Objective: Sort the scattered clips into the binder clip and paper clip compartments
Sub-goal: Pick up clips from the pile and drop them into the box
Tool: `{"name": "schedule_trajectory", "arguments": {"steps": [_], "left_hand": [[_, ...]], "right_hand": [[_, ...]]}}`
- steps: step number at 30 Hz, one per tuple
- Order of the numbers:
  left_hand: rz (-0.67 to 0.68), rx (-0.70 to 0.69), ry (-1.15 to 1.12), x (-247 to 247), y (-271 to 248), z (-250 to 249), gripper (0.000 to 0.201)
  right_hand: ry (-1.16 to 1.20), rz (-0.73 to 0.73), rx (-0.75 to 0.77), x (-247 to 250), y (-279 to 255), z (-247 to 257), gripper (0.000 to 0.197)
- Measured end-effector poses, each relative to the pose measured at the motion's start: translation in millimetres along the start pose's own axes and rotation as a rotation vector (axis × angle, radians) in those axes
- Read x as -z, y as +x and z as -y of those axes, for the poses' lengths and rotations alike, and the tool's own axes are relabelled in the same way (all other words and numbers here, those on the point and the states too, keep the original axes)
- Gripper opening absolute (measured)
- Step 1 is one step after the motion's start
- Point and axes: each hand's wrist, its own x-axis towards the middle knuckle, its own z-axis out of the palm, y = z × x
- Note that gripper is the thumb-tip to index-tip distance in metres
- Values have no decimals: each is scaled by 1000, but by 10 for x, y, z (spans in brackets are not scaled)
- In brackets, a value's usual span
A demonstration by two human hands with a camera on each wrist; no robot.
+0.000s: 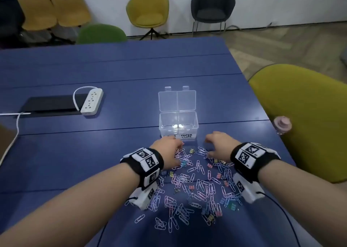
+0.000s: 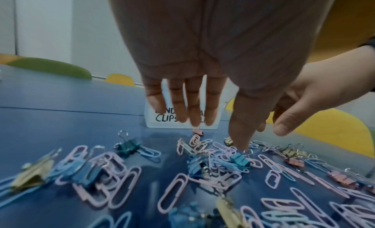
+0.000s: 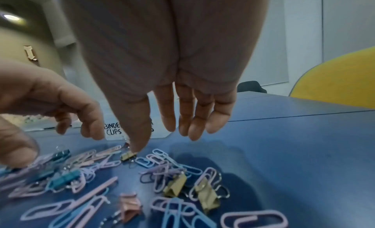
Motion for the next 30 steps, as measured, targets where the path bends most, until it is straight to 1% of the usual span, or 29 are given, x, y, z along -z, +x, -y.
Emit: {"name": "schedule_trajectory", "arguments": {"steps": [2, 4, 7, 9, 11, 13, 16, 19, 21, 23, 25, 26, 28, 30], "left_hand": [[29, 70, 62, -41, 46, -2, 58], [47, 122, 66, -91, 92, 9, 59], [48, 126, 9, -144, 178, 1, 46], [22, 114, 10, -172, 222, -17, 38], [17, 103, 36, -180, 250, -61, 28], [17, 87, 53, -188, 275, -100, 20], [-5, 86, 62, -224, 298, -139, 17], [-19, 95, 53, -275, 259, -159, 17], [-48, 97, 44, -302, 201, -157, 9], [-102, 95, 34, -297, 117, -145, 3], [-160, 94, -12, -265, -3, -123, 1], [-197, 92, -51, -245, -63, -99, 5], [-275, 87, -170, -213, -161, -30, 12], [-332, 85, -351, -201, -245, 34, 8]], "right_hand": [[-17, 37, 12, -50, 57, -7, 54], [-65, 65, 43, -106, 91, 8, 51], [-114, 58, 96, -168, 139, 28, 37], [-136, 40, 130, -189, 140, 51, 24], [-160, 30, 160, -231, 141, 70, 17], [-177, 22, 176, -266, 131, 94, 17], [-218, 8, 185, -318, 90, 137, 18], [-239, -24, 160, -371, 34, 198, 20], [-228, -67, 128, -400, -12, 231, 21], [-172, -141, 113, -380, -91, 258, 18], [-64, -226, 103, -330, -202, 258, 14], [13, -272, 88, -299, -261, 238, 13], [257, -347, 35, -274, -361, 155, 15], [575, -384, -4, -285, -463, 64, 20]]}}
